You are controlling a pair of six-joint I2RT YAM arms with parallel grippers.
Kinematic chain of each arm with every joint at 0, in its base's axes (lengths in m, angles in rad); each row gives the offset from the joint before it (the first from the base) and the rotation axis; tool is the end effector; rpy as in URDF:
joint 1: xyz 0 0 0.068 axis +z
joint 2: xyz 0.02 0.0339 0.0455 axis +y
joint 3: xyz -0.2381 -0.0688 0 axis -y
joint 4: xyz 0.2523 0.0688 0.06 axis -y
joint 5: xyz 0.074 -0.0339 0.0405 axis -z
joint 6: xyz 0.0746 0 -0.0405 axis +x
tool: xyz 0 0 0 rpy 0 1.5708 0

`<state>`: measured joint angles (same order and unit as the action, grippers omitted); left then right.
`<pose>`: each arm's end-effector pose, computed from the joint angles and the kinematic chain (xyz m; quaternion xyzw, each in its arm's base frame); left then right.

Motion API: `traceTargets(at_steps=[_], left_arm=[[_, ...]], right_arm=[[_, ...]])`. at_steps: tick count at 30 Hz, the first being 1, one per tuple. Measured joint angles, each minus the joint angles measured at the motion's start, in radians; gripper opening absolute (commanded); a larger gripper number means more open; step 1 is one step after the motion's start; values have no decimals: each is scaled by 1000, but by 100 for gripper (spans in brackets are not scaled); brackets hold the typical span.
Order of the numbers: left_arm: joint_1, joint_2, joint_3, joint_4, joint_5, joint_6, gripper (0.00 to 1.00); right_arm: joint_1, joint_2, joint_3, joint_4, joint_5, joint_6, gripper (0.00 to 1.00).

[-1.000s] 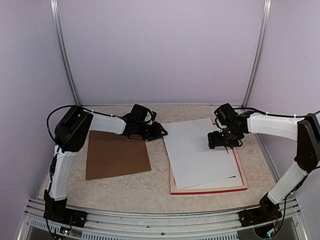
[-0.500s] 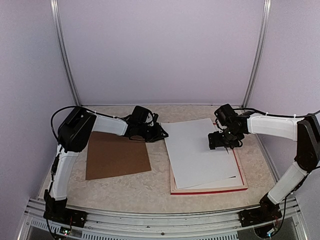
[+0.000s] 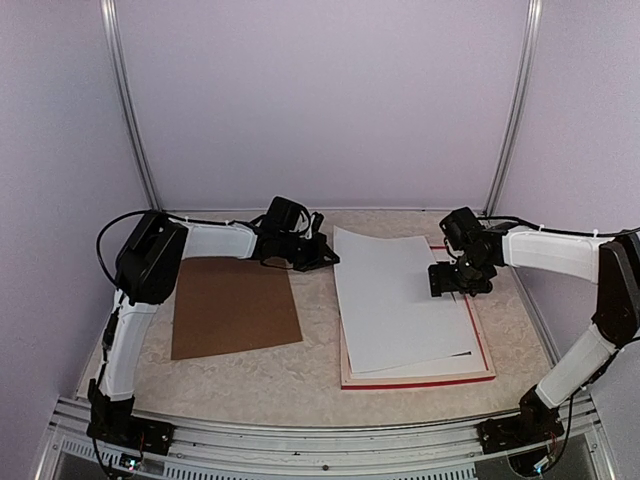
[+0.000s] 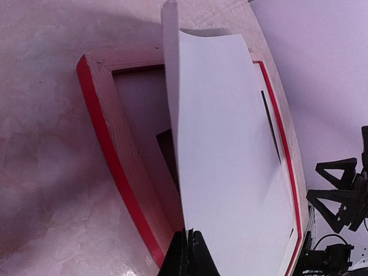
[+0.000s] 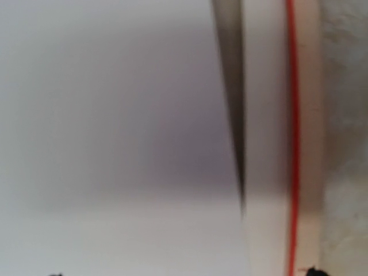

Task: Put the photo into the frame
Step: Pick up the photo from the mat board.

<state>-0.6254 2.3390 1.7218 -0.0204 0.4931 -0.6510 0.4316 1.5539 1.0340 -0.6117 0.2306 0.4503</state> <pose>0.4156 -0.3437 0.1045 0.0987 0.8674 -0.4350 0.2205 0.3042 0.1213 0.1456 0.0341 0.9692 -0.0092 0.2436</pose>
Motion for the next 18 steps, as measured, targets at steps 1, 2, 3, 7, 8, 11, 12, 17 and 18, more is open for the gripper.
traceTargets(at_steps=[1,2,3,7,8,11,12,17,18], left_arm=[[0,0,15,-23,1,11,0],[0,0,33,-46,2,25,0],[0,0,51,-67,4,37,0],[2,19,148,-137,26,83,0],[2,27,169,-149,32,93,0],[1,52,214,-182,50,121,0],[1,61,222,-193,54,130,0],[-2,92,232,-239,73,151,0],[-5,96,232,-248,77,155,0]], right_arm=[[-6,-4,-1,-4,3,-2,91],[-13,-9,-3,-6,7,-5,91],[-17,-13,-5,-8,10,-6,91],[-34,-28,-14,-14,18,-13,91],[-36,-29,-16,-16,19,-14,91],[-41,-31,-21,-20,21,-16,91],[-43,-31,-23,-21,21,-16,91],[-64,-31,-26,-31,35,-14,91],[-71,-31,-26,-31,38,-14,91]])
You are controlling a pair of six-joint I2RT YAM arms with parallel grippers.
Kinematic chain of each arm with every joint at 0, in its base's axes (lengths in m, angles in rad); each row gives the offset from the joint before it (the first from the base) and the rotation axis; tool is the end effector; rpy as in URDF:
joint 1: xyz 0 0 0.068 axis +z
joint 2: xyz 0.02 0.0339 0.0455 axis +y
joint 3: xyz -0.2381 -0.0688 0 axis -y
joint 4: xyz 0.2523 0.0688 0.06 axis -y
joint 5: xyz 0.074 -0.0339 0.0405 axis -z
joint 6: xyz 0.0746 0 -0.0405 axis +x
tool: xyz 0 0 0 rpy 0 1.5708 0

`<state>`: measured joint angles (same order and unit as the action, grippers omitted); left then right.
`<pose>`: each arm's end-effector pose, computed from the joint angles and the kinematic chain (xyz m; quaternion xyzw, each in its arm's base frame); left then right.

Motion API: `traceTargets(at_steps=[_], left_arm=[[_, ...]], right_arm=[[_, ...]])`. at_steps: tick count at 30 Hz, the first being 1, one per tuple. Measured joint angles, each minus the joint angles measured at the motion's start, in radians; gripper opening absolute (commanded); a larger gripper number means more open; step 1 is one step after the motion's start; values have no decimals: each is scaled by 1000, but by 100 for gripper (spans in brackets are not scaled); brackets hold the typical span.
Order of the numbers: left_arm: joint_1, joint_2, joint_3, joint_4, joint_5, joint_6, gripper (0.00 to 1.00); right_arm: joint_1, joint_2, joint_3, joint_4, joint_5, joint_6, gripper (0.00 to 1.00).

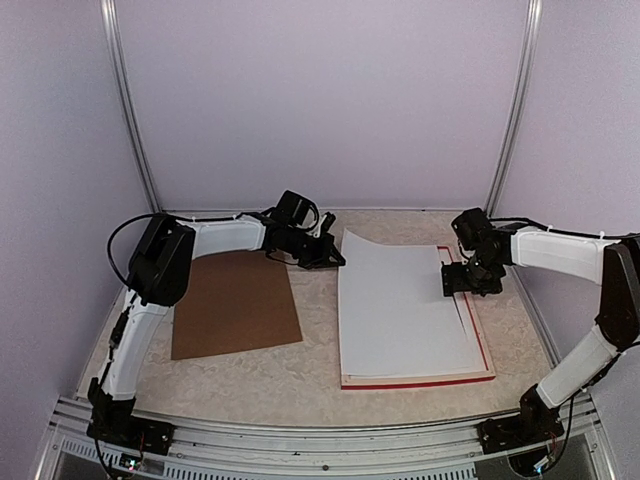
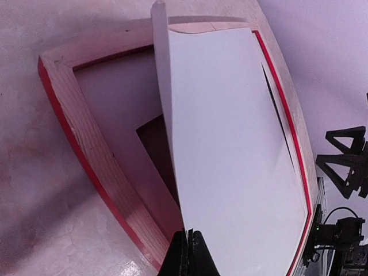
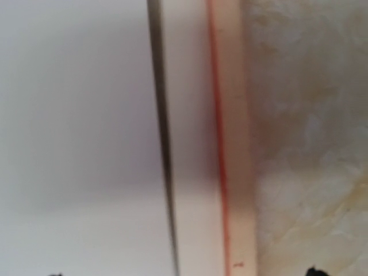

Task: Put the photo into the frame
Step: Pick up the photo from the mat board, then move the frame body to the center of the board.

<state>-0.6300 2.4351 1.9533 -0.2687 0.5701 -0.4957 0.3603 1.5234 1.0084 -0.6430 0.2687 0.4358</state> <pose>0.4227 -0.3581 0.1110 0.1709 0.8705 -0.4223 0.1860 0.3031 0.0930 0.1456 0.0640 0.9682 -0.0421 0.2380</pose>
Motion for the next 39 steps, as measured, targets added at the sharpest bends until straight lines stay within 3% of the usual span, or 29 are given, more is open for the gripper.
traceTargets(at_steps=[7,21,39], left_arm=[[-30,6,11,-15,21,7,0],[-39,6,-14,41,23,-30,0],[-26,-148,-202,84,1,-25,0]], right_arm=[[-91,0,-27,24,-27,-5,91],[-221,85,-85,201,-243,-52,91],[-208,103,-168,346,-407,-42,84]])
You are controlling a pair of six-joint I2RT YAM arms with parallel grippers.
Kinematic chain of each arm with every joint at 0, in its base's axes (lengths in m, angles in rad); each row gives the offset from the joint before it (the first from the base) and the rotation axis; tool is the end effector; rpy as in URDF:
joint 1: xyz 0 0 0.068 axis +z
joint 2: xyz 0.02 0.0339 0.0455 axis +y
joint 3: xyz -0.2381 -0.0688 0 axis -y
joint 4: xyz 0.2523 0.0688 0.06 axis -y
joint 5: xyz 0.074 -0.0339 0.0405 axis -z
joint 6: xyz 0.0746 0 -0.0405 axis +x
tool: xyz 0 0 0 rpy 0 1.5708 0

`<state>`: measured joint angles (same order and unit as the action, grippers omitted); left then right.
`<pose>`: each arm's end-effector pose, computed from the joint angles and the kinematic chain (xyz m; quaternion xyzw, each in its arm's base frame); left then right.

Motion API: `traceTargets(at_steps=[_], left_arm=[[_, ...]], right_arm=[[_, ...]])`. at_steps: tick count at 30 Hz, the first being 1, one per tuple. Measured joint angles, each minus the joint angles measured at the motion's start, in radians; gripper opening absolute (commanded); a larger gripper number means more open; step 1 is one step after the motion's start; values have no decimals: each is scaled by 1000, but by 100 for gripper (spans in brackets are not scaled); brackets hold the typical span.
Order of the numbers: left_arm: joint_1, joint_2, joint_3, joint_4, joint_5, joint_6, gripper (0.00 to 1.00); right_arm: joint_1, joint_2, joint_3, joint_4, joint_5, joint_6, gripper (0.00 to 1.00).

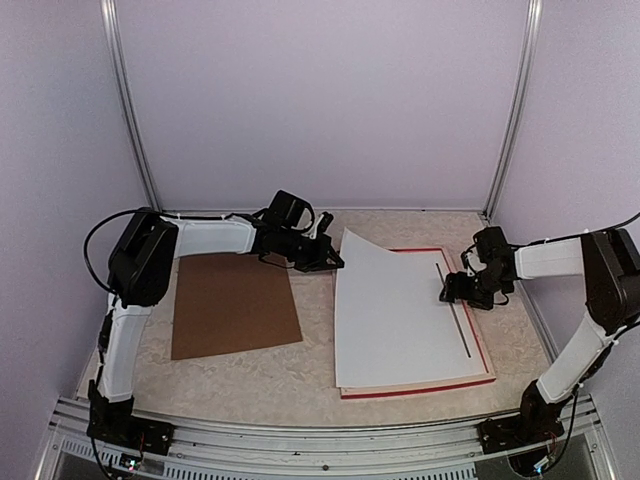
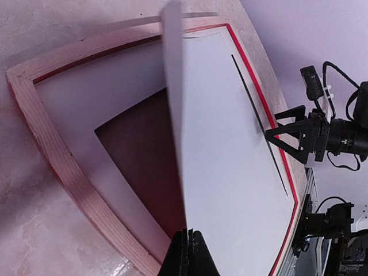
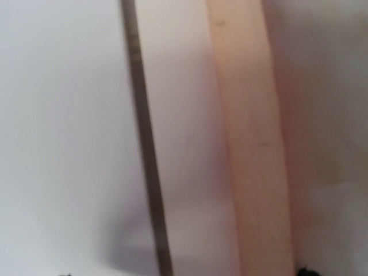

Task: Put the photo into the frame
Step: Move the frame body to the center of the board.

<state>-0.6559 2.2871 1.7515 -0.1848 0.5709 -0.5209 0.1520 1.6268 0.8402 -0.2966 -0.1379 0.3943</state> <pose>0.3928 -0.3532 0.1257 0.1748 0.8643 -0.4331 0.1869 0.3180 0.0591 0.0843 0.1005 0.9630 0.1293 0.2139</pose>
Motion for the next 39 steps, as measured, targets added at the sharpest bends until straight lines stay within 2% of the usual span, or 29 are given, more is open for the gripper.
traceTargets(at_steps=[4,9,12,17,21,31,39], left_arm=[[14,-55,-59,8,-2,3,0],[29,-101,-155,56,-4,-5,18],[32,-106,-201,80,-6,-11,26],[31,-109,-273,117,-7,-15,30],[30,-125,-319,136,-7,-17,26],[-9,-154,-362,232,-8,-58,0],[-13,-158,-361,240,-6,-93,0]], right_arm=[[59,-6,-10,21,-15,35,84],[121,-6,-15,44,-31,77,84],[133,-6,-17,51,-40,95,84],[134,-6,-17,53,-39,105,84],[134,-6,-17,54,-39,106,84],[134,-6,-17,54,-39,109,84],[134,-26,-19,45,-42,109,86]])
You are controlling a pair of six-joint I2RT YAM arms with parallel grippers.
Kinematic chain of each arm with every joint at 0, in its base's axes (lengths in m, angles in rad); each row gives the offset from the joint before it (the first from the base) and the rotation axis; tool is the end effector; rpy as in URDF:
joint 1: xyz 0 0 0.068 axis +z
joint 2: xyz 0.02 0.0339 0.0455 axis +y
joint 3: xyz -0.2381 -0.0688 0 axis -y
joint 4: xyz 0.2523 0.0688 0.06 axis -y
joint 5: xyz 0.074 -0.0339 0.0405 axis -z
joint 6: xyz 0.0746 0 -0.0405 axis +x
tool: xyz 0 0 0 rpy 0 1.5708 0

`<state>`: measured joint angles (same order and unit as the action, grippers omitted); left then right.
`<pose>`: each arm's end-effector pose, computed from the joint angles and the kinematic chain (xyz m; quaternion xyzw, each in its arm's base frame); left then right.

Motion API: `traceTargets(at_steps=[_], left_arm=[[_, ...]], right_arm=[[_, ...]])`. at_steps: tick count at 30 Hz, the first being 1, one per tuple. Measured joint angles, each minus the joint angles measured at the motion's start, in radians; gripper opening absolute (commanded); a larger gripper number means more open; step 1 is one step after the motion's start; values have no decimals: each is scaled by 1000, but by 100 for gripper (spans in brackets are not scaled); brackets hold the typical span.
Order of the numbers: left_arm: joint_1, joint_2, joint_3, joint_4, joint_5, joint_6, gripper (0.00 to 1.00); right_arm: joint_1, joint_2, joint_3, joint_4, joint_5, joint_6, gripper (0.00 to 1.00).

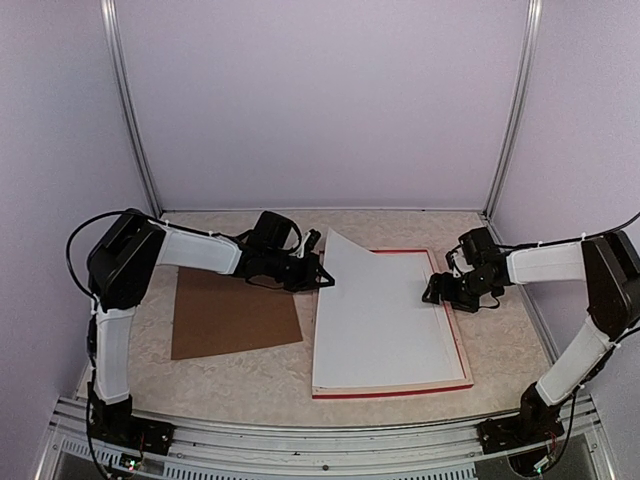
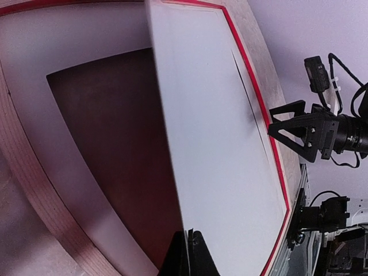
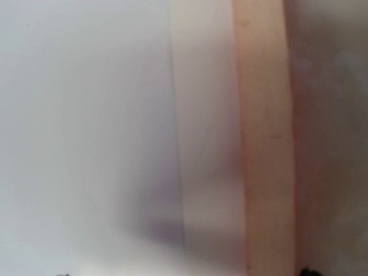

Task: Put the photo into the frame
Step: Move the frame body to the center of the board, then adjust the photo.

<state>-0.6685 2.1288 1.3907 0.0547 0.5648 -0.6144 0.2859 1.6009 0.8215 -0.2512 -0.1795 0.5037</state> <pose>0.3514 -0.3284 0.1036 0.1430 0.8638 -0.4483 0.1797 0.3077 0.1043 0.0904 0.0805 0.9568 0.1819 0.2121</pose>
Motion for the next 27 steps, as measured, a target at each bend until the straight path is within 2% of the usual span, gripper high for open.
traceTargets(at_steps=[7,13,21,27], left_arm=[[-2,-118,-11,0,15,-88,0],[-17,-224,-11,68,41,-174,0],[-50,-227,-2,145,90,-296,0],[-89,-226,88,159,111,-354,0]], right_arm=[[1,-66,-2,-32,5,0,87],[1,-112,10,-81,28,-6,88],[-49,-206,23,-148,53,-20,89],[-138,-282,49,-194,60,-45,89]])
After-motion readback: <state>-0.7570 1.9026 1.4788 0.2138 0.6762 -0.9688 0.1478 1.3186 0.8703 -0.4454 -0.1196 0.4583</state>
